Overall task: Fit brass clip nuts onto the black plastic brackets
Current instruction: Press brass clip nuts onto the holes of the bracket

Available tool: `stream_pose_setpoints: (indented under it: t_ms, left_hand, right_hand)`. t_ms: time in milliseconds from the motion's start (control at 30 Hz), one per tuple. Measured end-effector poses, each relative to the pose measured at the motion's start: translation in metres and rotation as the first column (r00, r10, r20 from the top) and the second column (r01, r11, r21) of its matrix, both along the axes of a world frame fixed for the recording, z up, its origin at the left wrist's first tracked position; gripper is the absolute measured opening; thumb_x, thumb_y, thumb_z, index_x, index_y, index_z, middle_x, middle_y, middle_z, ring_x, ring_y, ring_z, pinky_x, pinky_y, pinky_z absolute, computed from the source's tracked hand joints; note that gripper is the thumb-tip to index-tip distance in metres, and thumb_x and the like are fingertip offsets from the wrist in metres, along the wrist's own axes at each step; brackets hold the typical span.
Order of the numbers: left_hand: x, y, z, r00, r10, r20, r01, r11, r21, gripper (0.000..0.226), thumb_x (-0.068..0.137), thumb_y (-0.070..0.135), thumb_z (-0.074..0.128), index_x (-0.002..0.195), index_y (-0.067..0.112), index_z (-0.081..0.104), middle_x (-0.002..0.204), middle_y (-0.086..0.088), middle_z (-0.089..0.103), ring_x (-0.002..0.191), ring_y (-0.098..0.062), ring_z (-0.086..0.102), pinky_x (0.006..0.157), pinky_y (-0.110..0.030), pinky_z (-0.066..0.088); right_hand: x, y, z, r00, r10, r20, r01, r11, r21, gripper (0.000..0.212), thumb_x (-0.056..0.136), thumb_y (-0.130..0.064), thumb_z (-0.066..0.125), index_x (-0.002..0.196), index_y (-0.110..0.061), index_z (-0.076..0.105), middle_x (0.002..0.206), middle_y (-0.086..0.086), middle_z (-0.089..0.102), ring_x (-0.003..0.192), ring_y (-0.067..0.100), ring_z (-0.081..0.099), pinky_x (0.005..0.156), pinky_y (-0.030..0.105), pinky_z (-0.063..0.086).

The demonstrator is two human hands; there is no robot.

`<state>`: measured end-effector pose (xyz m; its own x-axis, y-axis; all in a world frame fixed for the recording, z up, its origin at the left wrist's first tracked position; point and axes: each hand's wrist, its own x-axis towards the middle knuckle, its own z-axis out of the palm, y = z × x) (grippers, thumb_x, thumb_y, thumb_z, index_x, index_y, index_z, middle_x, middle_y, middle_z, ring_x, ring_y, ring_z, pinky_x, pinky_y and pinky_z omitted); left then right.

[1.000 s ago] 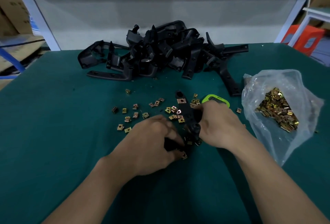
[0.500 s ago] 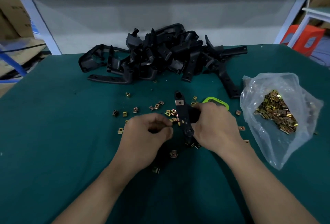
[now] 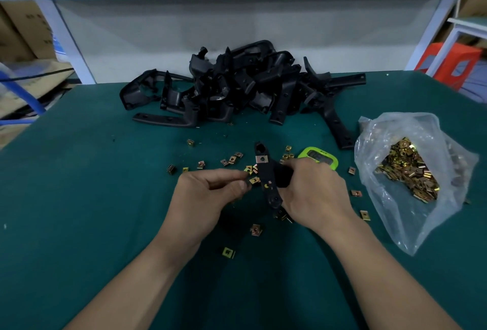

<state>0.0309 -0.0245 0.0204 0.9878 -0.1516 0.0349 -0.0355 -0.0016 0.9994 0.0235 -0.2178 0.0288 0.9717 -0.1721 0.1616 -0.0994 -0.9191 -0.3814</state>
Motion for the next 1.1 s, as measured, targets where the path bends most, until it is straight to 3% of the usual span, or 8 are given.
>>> stream_pose_setpoints:
  t_ms: [67,200,333,533,667,833,967,1100]
  left_hand:
    - [0.0003,-0.0014,-0.0022,1.0,-0.015,0.004,0.015,0.999,0.04,0.04,0.09,-0.002,0.07,0.088,0.034,0.084,0.087,-0.002,0.08,0.077,-0.007,0.069,0.074,-0.015,0.054]
    - [-0.001,-0.0012,0.0003,0.997,-0.061,-0.036,0.063,0.997,0.046,0.04,0.096,0.0,0.064,0.095,0.035,0.083,0.089,0.0,0.08,0.08,-0.003,0.068,0.076,-0.012,0.051]
    - [-0.0041,-0.0003,0.0048,0.984,-0.147,-0.098,0.141,0.988,-0.061,0.014,0.078,0.018,0.079,0.092,0.018,0.083,0.085,-0.011,0.078,0.067,-0.011,0.067,0.063,-0.018,0.053]
    - [-0.0033,0.001,0.0058,0.983,-0.158,-0.096,0.147,0.983,-0.106,0.027,0.067,0.032,0.082,0.09,0.017,0.083,0.083,-0.01,0.078,0.067,-0.011,0.066,0.063,-0.018,0.053]
    - [-0.0031,0.0012,0.0025,0.988,-0.105,-0.11,0.093,0.99,-0.103,0.023,0.07,0.025,0.083,0.093,0.024,0.084,0.091,-0.007,0.079,0.083,-0.01,0.071,0.077,-0.015,0.054]
    - [-0.0053,0.004,0.0038,0.983,-0.114,-0.145,0.105,0.992,-0.071,0.019,0.08,0.014,0.08,0.096,0.023,0.083,0.101,-0.014,0.078,0.092,-0.015,0.071,0.091,-0.027,0.056]
    - [-0.0059,0.0034,0.0071,0.978,-0.147,-0.148,0.132,0.986,-0.106,0.029,0.061,0.025,0.085,0.09,0.025,0.084,0.084,-0.005,0.078,0.08,-0.009,0.071,0.077,-0.017,0.056]
    - [-0.0037,0.0035,0.0055,0.977,-0.142,-0.16,0.127,0.987,-0.103,0.028,0.057,0.024,0.086,0.085,0.019,0.083,0.087,-0.009,0.078,0.081,-0.013,0.071,0.078,-0.018,0.056]
  right_hand:
    - [0.0002,-0.0005,-0.0007,1.0,-0.005,0.013,0.005,1.0,0.002,0.027,0.084,-0.048,0.07,0.104,-0.031,0.071,0.084,0.001,0.07,0.069,0.028,0.047,0.063,0.032,0.039]
    - [0.0001,-0.0013,-0.0021,0.999,-0.016,0.04,0.018,0.999,-0.048,0.022,0.083,-0.046,0.071,0.099,-0.032,0.069,0.074,-0.004,0.057,0.068,0.028,0.047,0.063,0.033,0.037]
    - [-0.0001,-0.0046,-0.0032,0.995,0.006,0.102,0.006,0.994,-0.112,0.018,0.082,-0.042,0.073,0.094,-0.031,0.066,0.071,-0.007,0.048,0.068,0.026,0.049,0.062,0.033,0.037]
    - [0.0007,-0.0056,-0.0042,0.994,0.017,0.11,-0.004,0.993,-0.114,0.019,0.081,-0.041,0.074,0.095,-0.032,0.065,0.073,-0.007,0.05,0.069,0.026,0.048,0.063,0.033,0.037]
    - [-0.0004,-0.0038,-0.0054,0.995,0.026,0.099,-0.016,0.995,-0.1,0.017,0.082,-0.039,0.074,0.094,-0.03,0.066,0.073,-0.006,0.054,0.068,0.027,0.048,0.063,0.033,0.038]
    - [0.0,-0.0011,-0.005,0.995,0.028,0.094,-0.017,0.993,-0.119,0.02,0.082,-0.039,0.073,0.1,-0.03,0.068,0.074,-0.004,0.053,0.077,0.033,0.062,0.063,0.033,0.037]
    - [0.0009,0.0002,-0.007,0.995,0.021,0.095,-0.01,0.993,-0.119,0.02,0.082,-0.04,0.074,0.099,-0.031,0.067,0.071,-0.006,0.05,0.075,0.031,0.06,0.063,0.032,0.037]
    - [0.0018,0.0001,-0.009,0.994,0.011,0.111,0.002,0.994,-0.113,0.02,0.081,-0.041,0.076,0.095,-0.031,0.066,0.068,-0.008,0.048,0.068,0.027,0.047,0.062,0.033,0.036]
